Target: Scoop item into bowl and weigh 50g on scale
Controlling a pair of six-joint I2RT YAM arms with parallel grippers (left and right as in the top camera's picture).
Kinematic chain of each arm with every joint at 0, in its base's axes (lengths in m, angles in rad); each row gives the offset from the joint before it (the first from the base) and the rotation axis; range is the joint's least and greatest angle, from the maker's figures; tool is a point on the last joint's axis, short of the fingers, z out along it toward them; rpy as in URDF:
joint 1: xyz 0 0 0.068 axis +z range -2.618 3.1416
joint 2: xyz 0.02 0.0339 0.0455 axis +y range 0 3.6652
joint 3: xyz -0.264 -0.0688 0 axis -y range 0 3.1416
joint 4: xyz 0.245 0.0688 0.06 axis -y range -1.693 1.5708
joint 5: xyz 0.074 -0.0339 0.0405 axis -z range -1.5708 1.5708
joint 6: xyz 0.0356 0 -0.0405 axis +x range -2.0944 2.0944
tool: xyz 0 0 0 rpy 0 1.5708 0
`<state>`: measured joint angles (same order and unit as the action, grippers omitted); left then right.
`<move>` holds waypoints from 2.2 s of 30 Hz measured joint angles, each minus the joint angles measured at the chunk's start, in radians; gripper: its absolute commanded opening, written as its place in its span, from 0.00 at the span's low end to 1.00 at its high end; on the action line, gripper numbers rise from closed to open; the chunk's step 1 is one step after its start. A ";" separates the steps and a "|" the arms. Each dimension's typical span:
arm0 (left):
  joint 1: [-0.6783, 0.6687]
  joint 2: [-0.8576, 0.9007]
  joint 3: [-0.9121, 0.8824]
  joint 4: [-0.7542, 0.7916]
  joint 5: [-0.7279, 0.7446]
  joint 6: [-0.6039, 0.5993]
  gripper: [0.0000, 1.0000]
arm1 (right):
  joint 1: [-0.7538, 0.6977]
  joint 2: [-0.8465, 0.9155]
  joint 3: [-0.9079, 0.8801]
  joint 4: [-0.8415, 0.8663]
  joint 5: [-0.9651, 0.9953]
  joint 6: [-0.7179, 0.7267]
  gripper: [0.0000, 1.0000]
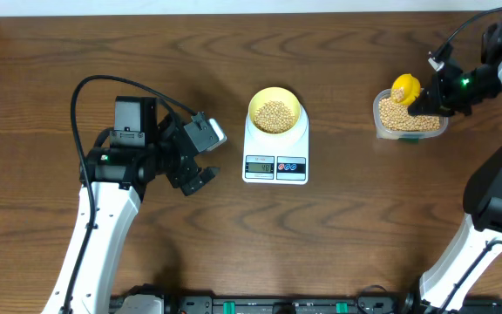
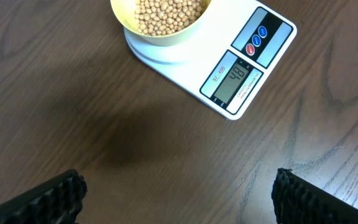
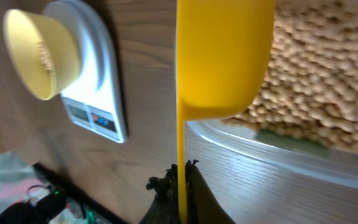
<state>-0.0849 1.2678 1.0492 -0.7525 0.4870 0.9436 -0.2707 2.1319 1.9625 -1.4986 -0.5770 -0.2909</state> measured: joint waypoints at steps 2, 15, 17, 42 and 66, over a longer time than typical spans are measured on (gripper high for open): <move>0.000 0.000 0.000 0.000 0.000 0.000 0.97 | 0.000 0.000 0.000 -0.005 -0.040 -0.013 0.01; 0.000 0.000 0.000 0.000 0.000 0.000 0.98 | 0.061 0.000 0.000 0.033 -0.191 -0.039 0.01; 0.000 0.000 0.000 0.000 0.000 0.000 0.98 | 0.093 0.001 0.000 0.046 -0.203 -0.039 0.01; 0.000 0.000 0.000 0.000 0.000 0.000 0.98 | 0.460 0.001 0.009 0.261 -0.199 0.080 0.02; 0.000 0.000 0.000 0.000 0.000 0.000 0.98 | 0.615 0.002 0.135 0.220 0.177 0.085 0.01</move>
<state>-0.0849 1.2678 1.0492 -0.7525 0.4870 0.9436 0.3439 2.1334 2.0975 -1.2781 -0.4000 -0.2054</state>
